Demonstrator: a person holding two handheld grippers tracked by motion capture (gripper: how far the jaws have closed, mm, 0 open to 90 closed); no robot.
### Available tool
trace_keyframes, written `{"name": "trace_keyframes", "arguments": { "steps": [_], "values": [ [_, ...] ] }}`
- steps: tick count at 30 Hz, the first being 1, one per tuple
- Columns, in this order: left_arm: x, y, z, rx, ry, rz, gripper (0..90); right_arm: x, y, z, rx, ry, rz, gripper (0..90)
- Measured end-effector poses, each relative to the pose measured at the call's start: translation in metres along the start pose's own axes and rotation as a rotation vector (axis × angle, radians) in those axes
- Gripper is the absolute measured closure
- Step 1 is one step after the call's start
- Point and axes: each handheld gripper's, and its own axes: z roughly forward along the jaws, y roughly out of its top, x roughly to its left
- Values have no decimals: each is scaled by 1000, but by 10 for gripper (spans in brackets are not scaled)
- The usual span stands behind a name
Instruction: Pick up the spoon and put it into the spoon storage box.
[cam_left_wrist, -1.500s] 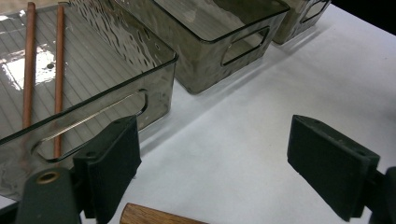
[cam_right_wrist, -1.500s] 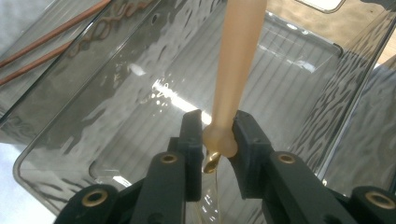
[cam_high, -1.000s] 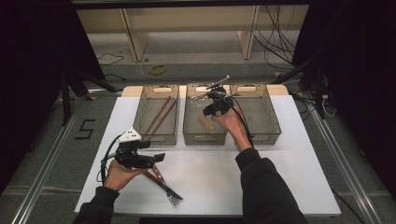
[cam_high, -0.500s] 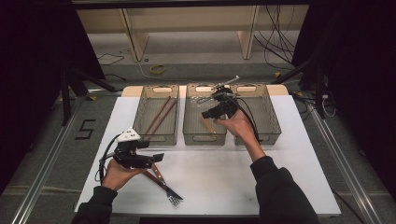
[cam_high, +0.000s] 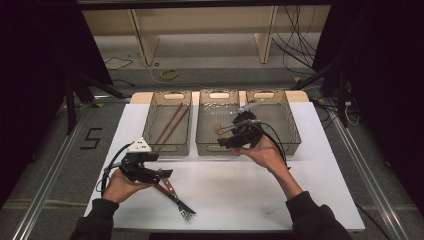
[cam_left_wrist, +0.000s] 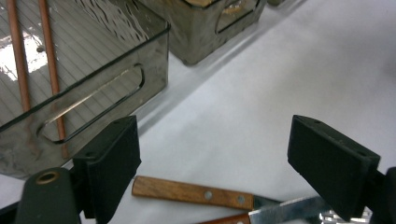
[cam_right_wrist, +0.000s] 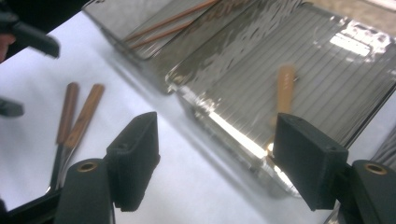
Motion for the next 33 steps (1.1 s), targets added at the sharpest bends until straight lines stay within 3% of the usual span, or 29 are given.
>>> {"name": "trace_keyframes", "arguments": {
  "steps": [12,17,20,24,25,31,33],
  "values": [
    [-1,-4,1,142,-14,96,170,11,-53,-21,-34,39,0,314],
    [0,-4,3,145,-2,97,215,11,-67,-25,-40,40,9,315],
    [2,-6,5,160,22,87,280,13,-77,-27,-40,32,11,314],
    [5,-10,7,165,54,90,455,14,-94,-30,-68,30,17,311],
    [6,-10,8,171,54,94,455,14,-94,-30,-68,30,17,311],
    [9,-17,14,199,71,110,676,11,-117,-38,-106,35,46,309],
    [10,-18,16,205,74,113,706,11,-120,-39,-109,33,48,309]
  ]
}}
